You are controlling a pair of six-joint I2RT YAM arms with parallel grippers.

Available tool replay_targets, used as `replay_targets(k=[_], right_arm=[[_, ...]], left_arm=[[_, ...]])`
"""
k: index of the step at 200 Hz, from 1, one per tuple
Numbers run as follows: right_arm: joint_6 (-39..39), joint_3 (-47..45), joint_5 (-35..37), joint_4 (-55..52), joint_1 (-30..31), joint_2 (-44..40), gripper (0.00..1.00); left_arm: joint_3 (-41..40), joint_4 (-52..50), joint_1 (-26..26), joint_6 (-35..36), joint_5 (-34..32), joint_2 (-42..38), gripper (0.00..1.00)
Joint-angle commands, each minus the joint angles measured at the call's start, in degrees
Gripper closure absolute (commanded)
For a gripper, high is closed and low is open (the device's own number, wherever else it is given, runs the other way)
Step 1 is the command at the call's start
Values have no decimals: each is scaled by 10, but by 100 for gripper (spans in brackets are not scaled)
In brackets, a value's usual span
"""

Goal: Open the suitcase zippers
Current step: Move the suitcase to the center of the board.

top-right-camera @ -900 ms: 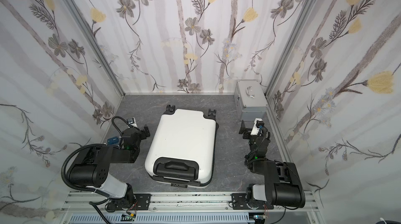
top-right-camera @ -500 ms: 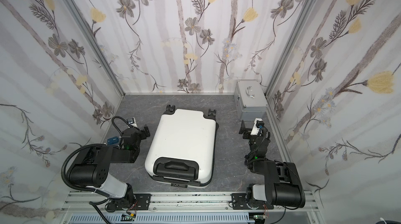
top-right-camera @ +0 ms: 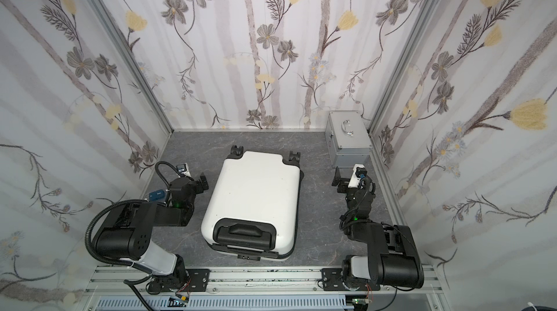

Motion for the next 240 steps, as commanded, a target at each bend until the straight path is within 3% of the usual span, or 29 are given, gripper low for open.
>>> replay_targets(k=[1, 90, 98, 109, 124, 146, 178, 198, 240], right_arm=[[-6, 2, -6, 13, 0, 1, 0], [-5, 5, -7, 9, -1, 2, 0], [-4, 3, -7, 12, -1, 1, 0], [0, 8, 1, -4, -1, -10, 0], [0, 40, 9, -120, 0, -72, 0], [85, 149, 37, -372, -1, -165, 0], [168, 308, -126, -665, 14, -214, 0], [207, 336, -199, -734, 60, -242, 0], [318, 282, -219, -819, 194, -316, 0]], left_arm=[[3, 9, 1, -6, -1, 0, 0], [2, 11, 1, -6, 1, 0, 0], [-2, 19, -1, 4, 20, -9, 4], [16, -75, -17, 26, 25, -73, 9], [92, -299, -31, -24, 5, -189, 10], [160, -430, -37, -101, 83, -306, 10], [256, -632, -42, -221, 221, -367, 11], [276, -707, -61, -270, 303, -372, 11], [297, -779, -98, -314, 401, -373, 11]])
